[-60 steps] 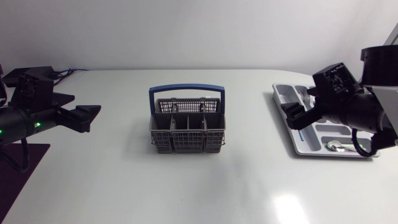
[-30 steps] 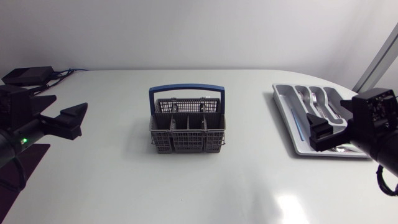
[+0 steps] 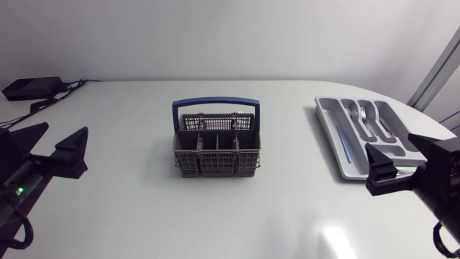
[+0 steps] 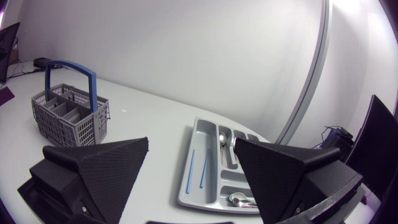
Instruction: Unload the cutlery basket into the drawer organizer.
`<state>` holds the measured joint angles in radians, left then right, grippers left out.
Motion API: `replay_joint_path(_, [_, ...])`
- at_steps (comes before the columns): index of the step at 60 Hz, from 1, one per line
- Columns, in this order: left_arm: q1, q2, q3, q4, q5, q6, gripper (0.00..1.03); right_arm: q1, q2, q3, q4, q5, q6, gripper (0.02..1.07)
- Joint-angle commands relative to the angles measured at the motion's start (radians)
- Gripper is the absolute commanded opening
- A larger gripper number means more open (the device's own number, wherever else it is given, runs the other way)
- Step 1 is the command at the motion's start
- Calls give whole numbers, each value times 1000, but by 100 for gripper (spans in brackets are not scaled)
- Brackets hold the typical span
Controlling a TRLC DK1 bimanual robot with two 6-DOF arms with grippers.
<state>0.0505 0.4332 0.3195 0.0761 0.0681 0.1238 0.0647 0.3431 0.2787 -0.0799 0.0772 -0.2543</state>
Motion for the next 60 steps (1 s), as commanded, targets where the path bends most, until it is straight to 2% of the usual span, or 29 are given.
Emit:
replay_joint_path(1, [-10,-44,-47,-4,-10,-35,99,-12,-43,-49,18,-7,58,102])
replay_joint_path(36, [-41,-343,-257,-59,-55,-103,98,-65,-343,-279,80,-77,254,102])
replay_joint_path(47, [-51,-433,-319,-76,-68,-124,98,-65,-343,-279,80,-77,254,102])
replay_joint_path(60, [-51,-433,-319,-76,-68,-124,98,-65,-343,-279,80,-77,254,102])
